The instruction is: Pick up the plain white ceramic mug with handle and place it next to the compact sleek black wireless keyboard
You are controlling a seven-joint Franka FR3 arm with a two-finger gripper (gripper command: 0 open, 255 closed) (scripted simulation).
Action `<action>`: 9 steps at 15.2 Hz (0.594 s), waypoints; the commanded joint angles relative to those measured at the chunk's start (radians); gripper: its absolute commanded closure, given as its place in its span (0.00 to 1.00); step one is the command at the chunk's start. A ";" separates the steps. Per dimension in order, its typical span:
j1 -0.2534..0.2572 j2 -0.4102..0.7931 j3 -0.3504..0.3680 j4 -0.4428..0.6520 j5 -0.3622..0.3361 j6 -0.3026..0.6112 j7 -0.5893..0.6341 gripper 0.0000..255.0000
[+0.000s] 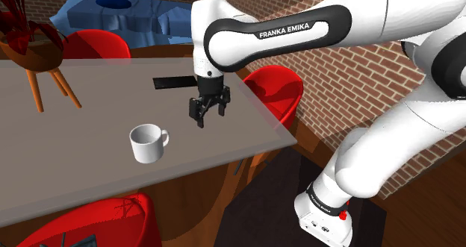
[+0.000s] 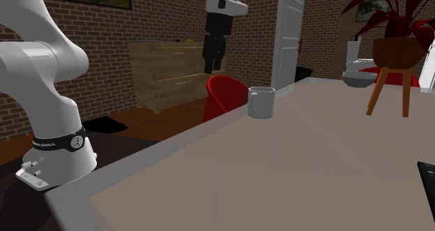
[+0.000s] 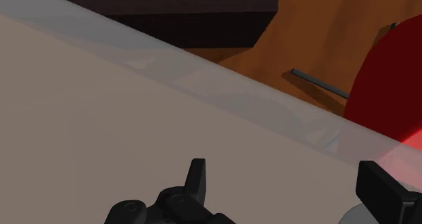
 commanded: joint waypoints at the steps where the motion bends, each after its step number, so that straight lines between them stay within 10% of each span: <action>1: 0.011 0.071 0.025 0.048 -0.017 0.032 0.038 0.00; 9: 0.074 0.366 0.081 0.303 -0.139 0.088 0.177 0.00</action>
